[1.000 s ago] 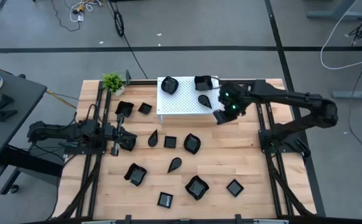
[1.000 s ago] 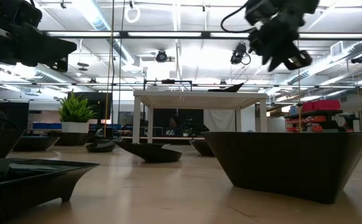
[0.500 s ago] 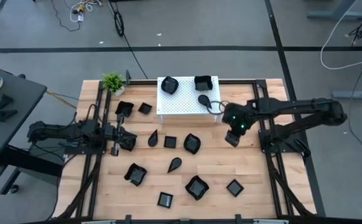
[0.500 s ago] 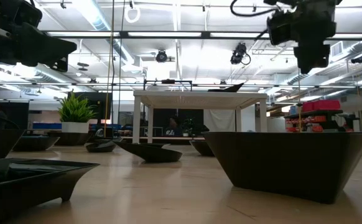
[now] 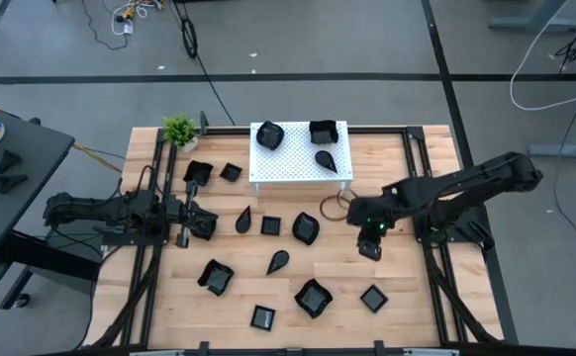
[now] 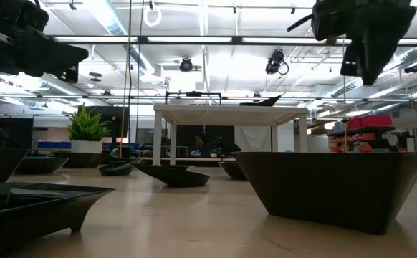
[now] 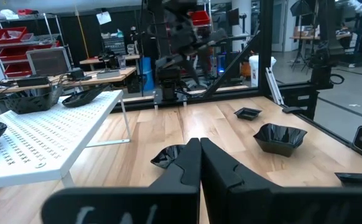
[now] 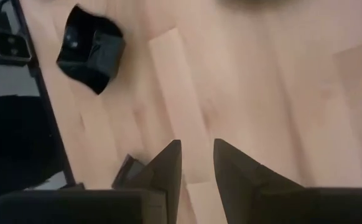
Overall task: Pick & Place Mini shaped plates
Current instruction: Put the square plate on the shelf
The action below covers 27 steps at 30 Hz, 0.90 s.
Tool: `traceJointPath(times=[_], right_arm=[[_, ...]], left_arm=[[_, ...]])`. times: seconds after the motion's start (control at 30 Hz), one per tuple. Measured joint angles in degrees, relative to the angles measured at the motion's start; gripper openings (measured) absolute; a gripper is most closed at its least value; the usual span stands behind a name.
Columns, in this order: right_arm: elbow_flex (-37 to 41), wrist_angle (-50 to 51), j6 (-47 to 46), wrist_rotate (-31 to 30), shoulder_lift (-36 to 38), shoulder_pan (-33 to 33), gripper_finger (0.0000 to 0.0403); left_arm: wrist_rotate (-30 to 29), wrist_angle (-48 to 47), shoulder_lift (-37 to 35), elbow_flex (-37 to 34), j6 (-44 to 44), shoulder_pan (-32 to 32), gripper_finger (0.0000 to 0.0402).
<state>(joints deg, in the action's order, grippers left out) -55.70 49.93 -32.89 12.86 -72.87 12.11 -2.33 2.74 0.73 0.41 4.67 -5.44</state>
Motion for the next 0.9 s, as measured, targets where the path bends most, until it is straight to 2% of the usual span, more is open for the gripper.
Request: traceJointPath(times=[0.37,0.53,0.9], right_arm=[[0.0,-9.5,-1.4,0.2,-4.9,11.7,0.0098],[0.0,-11.8,3.3,0.2,-6.0,16.0,0.0098],[0.0,-9.8,14.0,0.0,-6.0,26.6,0.0098]], left_arm=[[0.0,0.0,0.0,0.0,0.0,0.0,0.0003],[0.0,0.0,0.0,0.0,0.0,0.0,0.0003],[0.0,0.0,0.0,0.0,0.0,0.0,0.0003]])
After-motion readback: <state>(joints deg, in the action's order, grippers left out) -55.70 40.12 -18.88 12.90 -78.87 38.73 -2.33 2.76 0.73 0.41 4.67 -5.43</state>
